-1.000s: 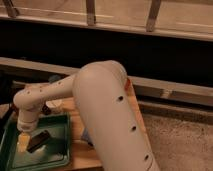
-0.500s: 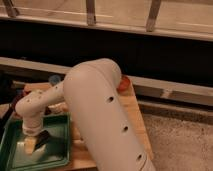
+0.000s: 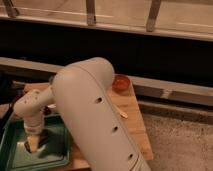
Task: Wipe tray with eraser
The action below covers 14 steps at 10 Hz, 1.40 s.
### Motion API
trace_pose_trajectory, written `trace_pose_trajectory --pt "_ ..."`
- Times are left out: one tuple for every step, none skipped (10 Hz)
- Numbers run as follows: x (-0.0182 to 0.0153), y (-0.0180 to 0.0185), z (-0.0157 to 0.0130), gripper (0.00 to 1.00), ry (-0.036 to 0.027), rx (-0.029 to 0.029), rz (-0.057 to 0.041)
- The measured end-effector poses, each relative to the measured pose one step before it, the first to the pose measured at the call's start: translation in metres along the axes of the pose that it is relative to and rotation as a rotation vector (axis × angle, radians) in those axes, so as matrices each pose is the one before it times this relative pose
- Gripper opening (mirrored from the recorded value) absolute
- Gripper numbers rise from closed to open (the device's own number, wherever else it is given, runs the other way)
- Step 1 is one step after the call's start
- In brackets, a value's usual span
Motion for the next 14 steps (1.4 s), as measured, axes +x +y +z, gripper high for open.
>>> trace_pose_trajectory --pt "-0.00044 0.0001 0.00091 0.8 0.01201 0.0111 0.00478" --pt "0.00126 -0.00217 0.00046 0.8 0.01387 0.0135 0.00921" --pt "-0.00125 0.00078 -0.00004 0.76 0.01446 0.01121 0.003" --pt "-0.0024 0.00184 0.00008 0.67 0.02046 0.01323 0.00018" --pt "-0.0008 0.00118 -0.00046 0.55 0.02206 0.0118 0.0045" --pt "0.00112 -0.00039 -0.00017 0.47 0.01446 0.00592 0.00329" --pt "0.00015 0.00079 0.00012 0.35 0.01831 0.00324 0.00048" --pt "-0.00064 0.00103 0.00007 0.25 0.01258 0.00196 -0.00145" --pt "-0.00133 0.00138 0.00018 0.16 0.007 0.00022 -0.00278" --pt "-0.00014 0.00072 0.00022 0.07 0.0078 -0.00004 -0.00047" --pt "0.00109 0.00016 -0.00049 0.01 0.01136 0.00093 0.00151" --pt "0.00025 0.00155 -0.00162 0.0 0.01029 0.00136 -0.00128" --pt "-0.00042 0.00237 -0.00283 0.0 0.00787 0.00059 -0.00197" --pt "0.0033 0.00271 -0.00455 0.0 0.00714 0.00022 0.00491"
